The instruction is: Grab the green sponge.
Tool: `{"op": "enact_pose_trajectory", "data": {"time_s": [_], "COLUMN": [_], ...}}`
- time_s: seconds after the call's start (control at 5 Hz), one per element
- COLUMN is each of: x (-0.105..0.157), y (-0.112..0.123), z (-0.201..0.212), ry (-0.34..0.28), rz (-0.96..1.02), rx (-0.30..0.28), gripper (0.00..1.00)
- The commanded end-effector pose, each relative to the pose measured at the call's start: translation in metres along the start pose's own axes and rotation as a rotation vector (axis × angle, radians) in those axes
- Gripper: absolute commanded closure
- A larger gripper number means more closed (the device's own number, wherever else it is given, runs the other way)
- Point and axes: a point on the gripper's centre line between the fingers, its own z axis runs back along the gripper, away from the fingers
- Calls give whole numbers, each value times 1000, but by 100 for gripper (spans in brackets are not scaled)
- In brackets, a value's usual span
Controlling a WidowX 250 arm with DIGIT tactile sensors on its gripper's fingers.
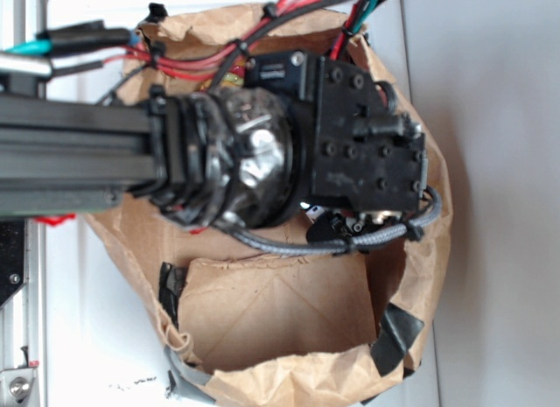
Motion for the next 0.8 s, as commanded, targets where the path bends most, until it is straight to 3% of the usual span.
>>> {"op": "enact_pose_trajectory", "data": {"time_s": [0.0,0.6], "x": [13,16], "y": [13,24], "z": [9,-7], "ry": [-11,-3], "rz": [-2,8], "rx": [-78,-125], "gripper": [0,0]}}
